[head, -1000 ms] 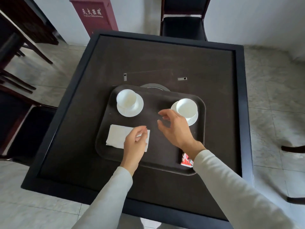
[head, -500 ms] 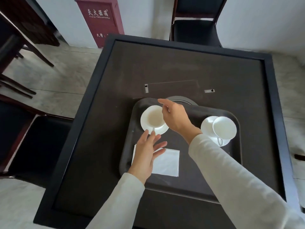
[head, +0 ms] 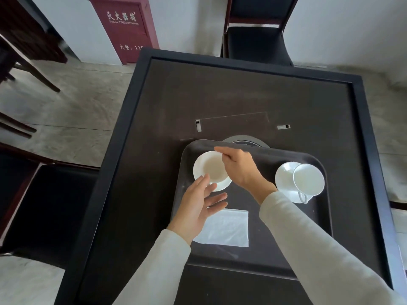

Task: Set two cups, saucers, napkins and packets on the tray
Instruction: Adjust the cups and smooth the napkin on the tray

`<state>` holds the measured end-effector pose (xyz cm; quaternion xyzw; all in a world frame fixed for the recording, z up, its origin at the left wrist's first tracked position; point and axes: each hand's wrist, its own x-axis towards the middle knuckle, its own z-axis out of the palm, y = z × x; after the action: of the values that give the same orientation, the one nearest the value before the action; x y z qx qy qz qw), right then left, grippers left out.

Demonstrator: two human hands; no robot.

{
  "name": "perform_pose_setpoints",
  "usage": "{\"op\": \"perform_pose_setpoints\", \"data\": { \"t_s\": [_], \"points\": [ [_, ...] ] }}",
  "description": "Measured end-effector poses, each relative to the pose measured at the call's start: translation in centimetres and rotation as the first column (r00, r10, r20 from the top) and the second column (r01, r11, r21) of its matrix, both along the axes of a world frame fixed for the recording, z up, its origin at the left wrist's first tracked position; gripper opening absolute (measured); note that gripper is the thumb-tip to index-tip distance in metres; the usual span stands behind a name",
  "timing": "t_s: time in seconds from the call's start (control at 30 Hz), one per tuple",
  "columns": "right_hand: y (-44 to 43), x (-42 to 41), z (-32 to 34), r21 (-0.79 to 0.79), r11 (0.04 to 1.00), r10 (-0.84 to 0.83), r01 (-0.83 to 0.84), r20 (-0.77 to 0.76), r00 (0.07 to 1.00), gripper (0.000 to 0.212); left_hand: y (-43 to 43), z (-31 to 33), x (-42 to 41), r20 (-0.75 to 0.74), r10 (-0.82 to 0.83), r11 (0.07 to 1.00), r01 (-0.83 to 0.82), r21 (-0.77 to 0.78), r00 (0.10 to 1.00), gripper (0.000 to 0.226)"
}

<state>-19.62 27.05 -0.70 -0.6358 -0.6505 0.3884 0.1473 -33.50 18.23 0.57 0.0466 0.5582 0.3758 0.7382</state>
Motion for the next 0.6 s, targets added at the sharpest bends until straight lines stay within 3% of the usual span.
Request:
{"op": "perform_pose_setpoints", "data": {
  "t_s": [0.3,0.43,0.6],
  "points": [
    [-2.4,0.9,-0.3,0.017,0.964,-0.265,0.265,-0.017,0.964,0.024,2.8,0.5,-1.9,-0.316,-0.25,0.955,0.287,0.076,0.915,0.051],
    [-3.9,0.8,-0.2,-0.179,0.887,-0.454,0.425,-0.184,0.872,0.019,3.7,0.4,-2.3,-0.368,-0.227,0.952,0.285,0.111,0.902,0.064],
    [-5.4,0.2,-0.6,-0.326,0.795,-0.594,0.512,-0.243,0.767,0.02,4.2,-0.6,-2.5,-0.388,-0.179,0.958,0.25,0.14,0.904,0.062]
  ]
}}
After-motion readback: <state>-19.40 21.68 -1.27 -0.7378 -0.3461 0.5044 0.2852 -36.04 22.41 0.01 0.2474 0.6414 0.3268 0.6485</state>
